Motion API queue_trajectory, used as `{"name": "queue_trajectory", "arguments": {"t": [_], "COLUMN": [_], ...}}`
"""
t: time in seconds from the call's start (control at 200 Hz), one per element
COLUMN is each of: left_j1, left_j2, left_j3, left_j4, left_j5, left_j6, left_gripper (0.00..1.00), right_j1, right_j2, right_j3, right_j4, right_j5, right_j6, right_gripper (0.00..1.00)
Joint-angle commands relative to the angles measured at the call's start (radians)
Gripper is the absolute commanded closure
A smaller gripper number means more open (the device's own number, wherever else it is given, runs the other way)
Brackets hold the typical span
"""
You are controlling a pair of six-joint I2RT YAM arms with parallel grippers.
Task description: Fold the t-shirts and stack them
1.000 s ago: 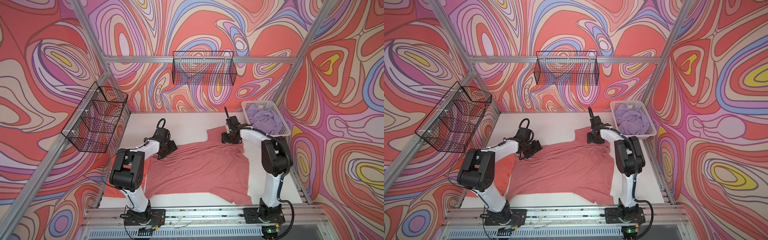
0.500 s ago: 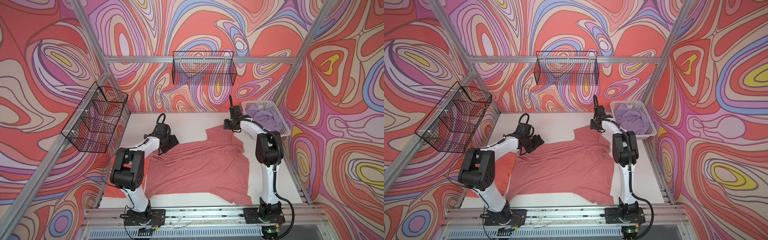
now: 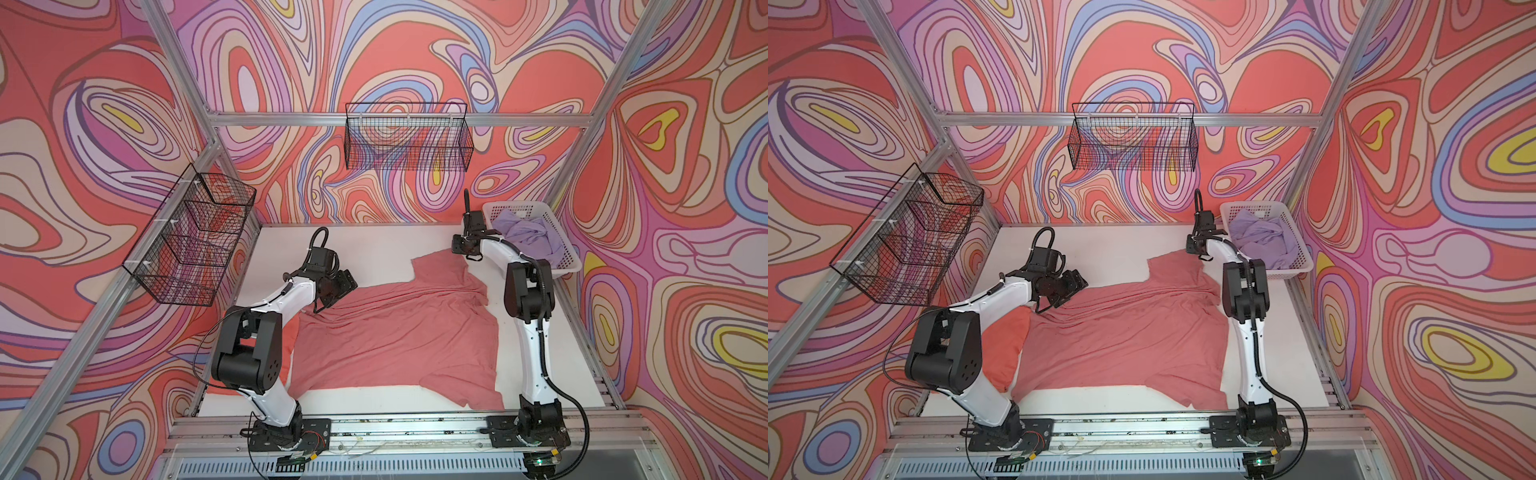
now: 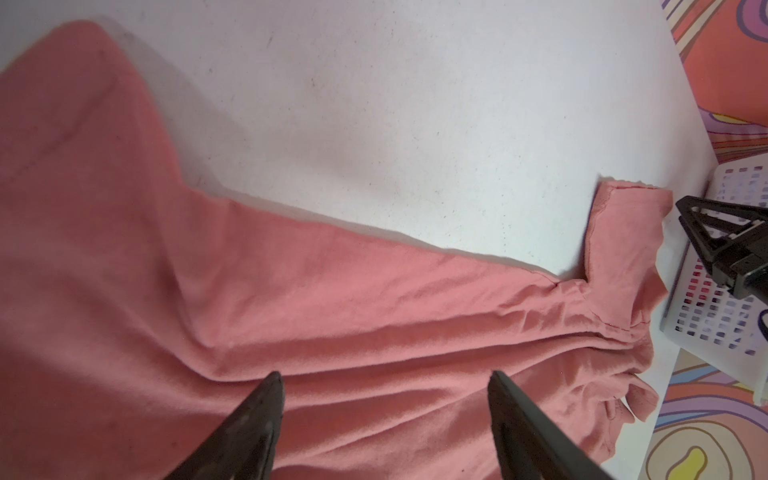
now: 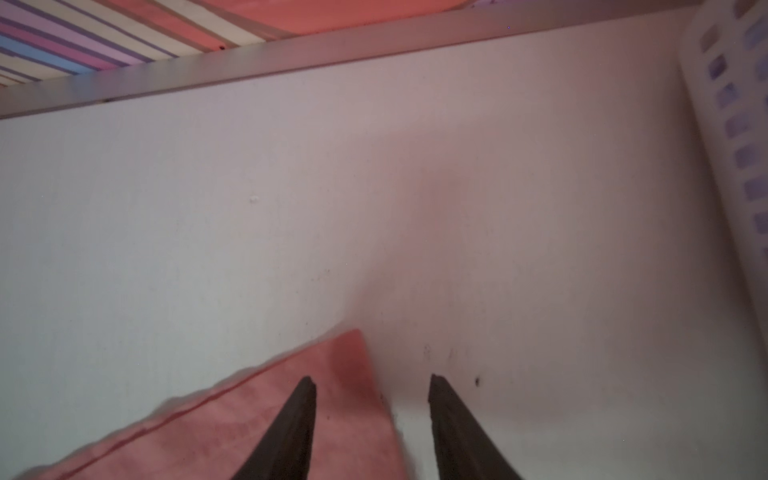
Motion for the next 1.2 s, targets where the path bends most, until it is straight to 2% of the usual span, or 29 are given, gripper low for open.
{"name": "queue_trajectory", "arguments": {"t": [0.0, 0.471, 0.666, 0.711, 0.801, 0.946, 1.192], "left_j1": [-0.002, -0.002, -0.002, -0.002, -0.002, 0.023, 0.135], "left_j2": [-0.035, -0.054, -0.059, -0.06, -0.069, -0.082, -0.058], "left_j3": [-0.018, -0.029, -0.03, -0.028, -0.02, 0.015, 0.095], "left_j4": [-0.027, -0.044, -0.048, -0.051, -0.063, -0.105, -0.152], "left_j5": [0.007, -0.008, -0.011, -0.014, -0.027, -0.07, -0.171], "left_j6": [-0.012, -0.014, -0.014, -0.015, -0.01, 0.025, 0.141], "left_gripper": [0.2, 0.2, 0.2, 0.2, 0.2, 0.2, 0.22], "right_j1": [-0.003, -0.002, -0.002, -0.002, -0.003, -0.004, -0.003], "right_j2": [0.056, 0.1, 0.079, 0.079, 0.08, 0.059, -0.133], "right_j3": [0.053, 0.082, 0.055, 0.055, 0.058, 0.055, -0.091], "right_j4": [-0.02, -0.047, -0.034, -0.034, -0.03, -0.026, 0.032], "right_j5": [-0.03, -0.052, -0.047, -0.044, -0.037, -0.014, 0.027], "right_j6": [-0.012, -0.017, -0.021, -0.022, -0.02, -0.026, -0.059], "right_gripper": [0.55, 0.71, 0.81, 0.85, 1.0, 1.0, 1.0]}}
